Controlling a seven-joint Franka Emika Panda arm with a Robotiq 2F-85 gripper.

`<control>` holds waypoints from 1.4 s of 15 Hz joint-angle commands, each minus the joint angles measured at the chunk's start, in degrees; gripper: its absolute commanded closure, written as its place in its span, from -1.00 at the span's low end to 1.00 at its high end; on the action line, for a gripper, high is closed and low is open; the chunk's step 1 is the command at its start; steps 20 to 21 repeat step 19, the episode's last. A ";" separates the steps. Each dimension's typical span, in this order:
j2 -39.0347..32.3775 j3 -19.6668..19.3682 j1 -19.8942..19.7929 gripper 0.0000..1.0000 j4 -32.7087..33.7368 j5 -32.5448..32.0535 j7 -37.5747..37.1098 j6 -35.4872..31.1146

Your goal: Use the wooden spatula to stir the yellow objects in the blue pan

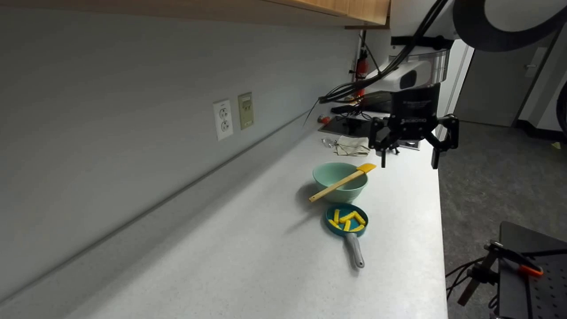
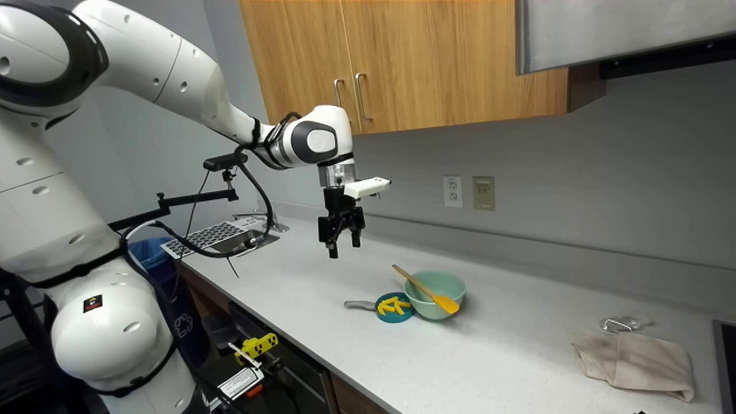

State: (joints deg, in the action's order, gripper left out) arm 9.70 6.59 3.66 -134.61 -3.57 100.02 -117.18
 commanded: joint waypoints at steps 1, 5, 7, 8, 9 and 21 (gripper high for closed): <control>3.52 -2.19 1.74 -1.00 -1.67 -0.05 7.18 0.07; 1.97 -2.43 1.76 -1.00 -0.56 -0.20 7.17 0.11; 2.05 -2.55 1.75 -1.00 -0.65 -0.19 7.24 0.11; 1.91 -2.54 1.74 -1.00 -0.65 -0.19 7.23 0.11; 1.75 -2.53 1.73 -1.00 -0.65 -0.18 7.23 0.11; 1.62 -2.53 1.72 -1.00 -0.65 -0.18 7.23 0.11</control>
